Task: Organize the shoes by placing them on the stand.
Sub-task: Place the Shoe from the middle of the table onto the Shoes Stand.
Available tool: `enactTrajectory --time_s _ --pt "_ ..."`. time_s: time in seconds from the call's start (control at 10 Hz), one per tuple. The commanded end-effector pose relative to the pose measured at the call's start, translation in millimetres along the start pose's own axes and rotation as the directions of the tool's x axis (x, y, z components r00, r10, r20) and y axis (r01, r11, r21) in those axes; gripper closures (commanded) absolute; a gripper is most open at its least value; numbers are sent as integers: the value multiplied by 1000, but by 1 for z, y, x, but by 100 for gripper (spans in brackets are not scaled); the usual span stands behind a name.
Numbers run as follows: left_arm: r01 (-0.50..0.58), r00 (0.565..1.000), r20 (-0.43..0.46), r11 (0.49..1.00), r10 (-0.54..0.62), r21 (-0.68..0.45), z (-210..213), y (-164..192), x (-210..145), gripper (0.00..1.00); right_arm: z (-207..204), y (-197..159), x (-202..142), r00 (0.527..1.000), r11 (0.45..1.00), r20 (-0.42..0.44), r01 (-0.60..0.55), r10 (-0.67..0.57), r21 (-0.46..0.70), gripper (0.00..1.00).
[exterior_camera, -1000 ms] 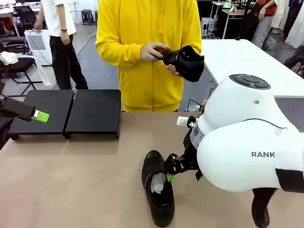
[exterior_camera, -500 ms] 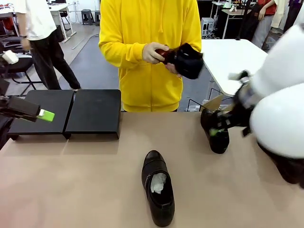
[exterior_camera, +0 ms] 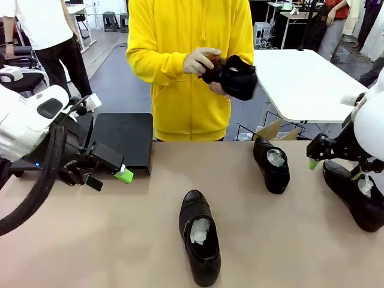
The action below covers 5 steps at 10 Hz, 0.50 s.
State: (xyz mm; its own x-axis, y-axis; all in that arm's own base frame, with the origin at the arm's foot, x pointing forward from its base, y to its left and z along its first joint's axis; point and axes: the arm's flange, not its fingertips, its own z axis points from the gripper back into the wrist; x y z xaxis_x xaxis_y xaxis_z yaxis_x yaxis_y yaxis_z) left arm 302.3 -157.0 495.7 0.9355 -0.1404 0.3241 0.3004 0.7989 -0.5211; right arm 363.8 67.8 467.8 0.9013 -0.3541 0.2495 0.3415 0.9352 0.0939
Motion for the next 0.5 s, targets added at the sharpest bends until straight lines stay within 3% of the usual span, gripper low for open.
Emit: enactTrajectory --time_s 0.0,0.1,0.2,0.4 --pt "36 995 88 999 -36 1 29 27 11 0 16 14 -10 998 999 45 -45 44 15 0" --pt "36 995 88 999 -36 1 29 27 11 0 16 14 -10 998 999 45 -45 44 15 0" --pt "5 1000 29 1000 -6 4 10 9 4 0 16 14 -10 998 999 45 -45 44 15 0" --pt "88 996 -7 992 -88 88 -57 -59 -20 0 16 14 -10 998 999 45 -45 44 15 0"
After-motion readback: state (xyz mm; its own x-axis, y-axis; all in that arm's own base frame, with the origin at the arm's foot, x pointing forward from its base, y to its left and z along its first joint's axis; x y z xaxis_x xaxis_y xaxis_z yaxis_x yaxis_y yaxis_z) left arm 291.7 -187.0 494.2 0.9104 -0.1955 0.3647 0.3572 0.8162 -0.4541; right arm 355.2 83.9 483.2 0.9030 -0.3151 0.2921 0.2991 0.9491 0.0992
